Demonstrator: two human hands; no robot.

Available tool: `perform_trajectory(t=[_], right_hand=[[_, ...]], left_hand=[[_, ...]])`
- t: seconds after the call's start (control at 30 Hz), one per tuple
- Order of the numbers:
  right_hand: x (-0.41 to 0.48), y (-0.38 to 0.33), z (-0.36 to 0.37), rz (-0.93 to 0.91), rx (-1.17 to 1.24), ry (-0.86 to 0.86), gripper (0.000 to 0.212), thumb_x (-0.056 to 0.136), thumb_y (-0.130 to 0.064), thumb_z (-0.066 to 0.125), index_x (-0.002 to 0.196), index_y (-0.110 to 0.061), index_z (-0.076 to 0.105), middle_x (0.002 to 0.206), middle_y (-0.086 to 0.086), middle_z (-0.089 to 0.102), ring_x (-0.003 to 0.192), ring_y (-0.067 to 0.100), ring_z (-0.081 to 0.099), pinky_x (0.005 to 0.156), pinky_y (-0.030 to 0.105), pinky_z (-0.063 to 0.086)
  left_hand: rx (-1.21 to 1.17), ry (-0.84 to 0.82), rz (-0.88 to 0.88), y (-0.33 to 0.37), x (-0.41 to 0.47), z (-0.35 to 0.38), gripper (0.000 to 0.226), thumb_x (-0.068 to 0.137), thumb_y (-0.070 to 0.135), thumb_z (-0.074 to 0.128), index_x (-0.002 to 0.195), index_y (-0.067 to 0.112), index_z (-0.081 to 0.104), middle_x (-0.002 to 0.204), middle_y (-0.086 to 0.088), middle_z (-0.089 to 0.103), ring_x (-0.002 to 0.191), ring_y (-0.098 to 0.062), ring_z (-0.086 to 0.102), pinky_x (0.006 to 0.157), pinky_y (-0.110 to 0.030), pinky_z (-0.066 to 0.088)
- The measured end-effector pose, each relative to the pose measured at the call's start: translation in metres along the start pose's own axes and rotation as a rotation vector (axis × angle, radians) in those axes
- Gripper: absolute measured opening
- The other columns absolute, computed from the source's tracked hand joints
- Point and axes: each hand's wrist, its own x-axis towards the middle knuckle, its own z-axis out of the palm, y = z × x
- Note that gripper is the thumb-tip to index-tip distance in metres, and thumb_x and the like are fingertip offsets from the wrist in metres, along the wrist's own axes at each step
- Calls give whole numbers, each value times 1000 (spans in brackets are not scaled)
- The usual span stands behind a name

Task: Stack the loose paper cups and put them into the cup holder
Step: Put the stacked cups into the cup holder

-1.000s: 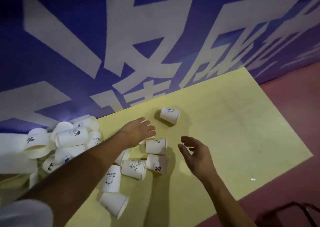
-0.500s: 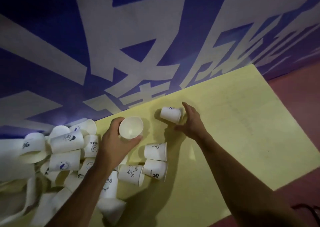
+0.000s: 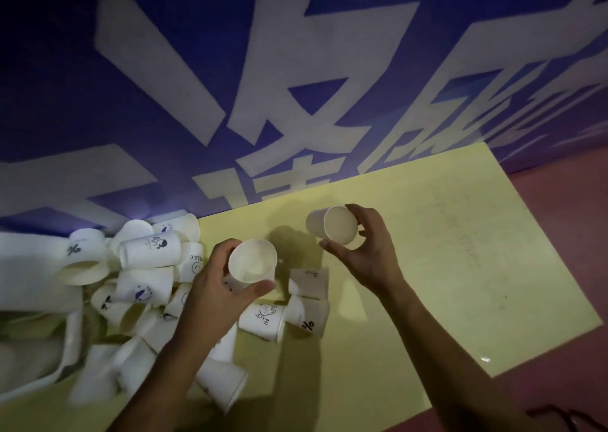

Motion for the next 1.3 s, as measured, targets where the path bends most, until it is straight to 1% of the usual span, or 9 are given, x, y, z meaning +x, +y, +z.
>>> perform_trajectory(t=[0.2, 0.3, 0.47, 0.6, 0.83, 1.07, 1.13, 1.27, 1.3], right_hand=[[-51, -98, 34, -1, 105, -34, 80, 69, -63, 86, 135, -31, 54, 131, -18, 61, 117, 1, 57, 95, 23, 52], [-78, -138, 70, -34, 143, -71, 79, 71, -59, 86, 136, -29, 55, 132, -17, 62, 121, 4, 58, 99, 31, 52], [-126, -207, 138, -90, 187, -125, 76, 75, -55, 85, 138, -27, 55, 133, -16, 62, 122, 6, 59, 99, 35, 53], [-163, -253, 193, -99, 196, -157, 70, 78, -50, 85, 138, -28, 56, 134, -15, 63, 123, 7, 59, 100, 41, 53], [-197, -307, 258, -96, 180, -188, 64, 77, -49, 85, 132, -26, 61, 125, -17, 66, 118, 5, 61, 96, 31, 53], [-203, -320, 272, -75, 135, -159, 69, 73, -58, 81, 131, -28, 61, 125, -21, 66, 116, -1, 60, 93, 22, 52], [-202, -321, 272, -56, 137, -141, 75, 70, -65, 77, 133, -27, 61, 126, -20, 65, 117, -1, 60, 94, 24, 52], [-202, -322, 271, -27, 141, -114, 74, 72, -63, 82, 132, -27, 60, 123, -31, 61, 115, -8, 57, 93, 19, 49], [-202, -322, 271, -21, 143, -112, 73, 72, -61, 83, 132, -27, 60, 123, -32, 60, 115, -9, 56, 93, 18, 49]], left_hand=[[-67, 75, 60, -25, -43, -60, 63, 78, 67, 73, 133, 47, 49, 125, 34, 60, 116, 9, 57, 93, -26, 52], [-102, 104, 114, -37, -71, -104, 67, 79, 65, 72, 137, 39, 51, 130, 29, 60, 122, 2, 58, 94, -22, 51], [-104, 159, 129, -78, -122, -189, 70, 73, 58, 83, 133, 40, 53, 128, 22, 64, 118, -7, 62, 89, -18, 52], [-72, 196, 123, -116, -155, -246, 67, 72, 52, 88, 127, 54, 49, 125, 28, 61, 115, -1, 61, 84, -10, 49], [-73, 264, 124, -164, -177, -308, 73, 74, 49, 86, 136, 31, 52, 129, 22, 62, 120, -4, 60, 90, -17, 50], [-72, 294, 86, -189, -154, -321, 78, 74, 48, 88, 141, 32, 51, 135, 14, 61, 125, -9, 58, 100, -37, 53], [-32, 273, 87, -194, -145, -319, 79, 75, 50, 87, 143, 34, 49, 138, 13, 60, 127, -8, 55, 104, -34, 50], [30, 225, 106, -201, -131, -313, 76, 77, 46, 86, 143, 30, 50, 137, 11, 62, 121, -3, 54, 98, -10, 40], [34, 223, 102, -204, -129, -313, 75, 78, 47, 84, 142, 30, 50, 136, 10, 62, 120, -4, 54, 98, -12, 42]])
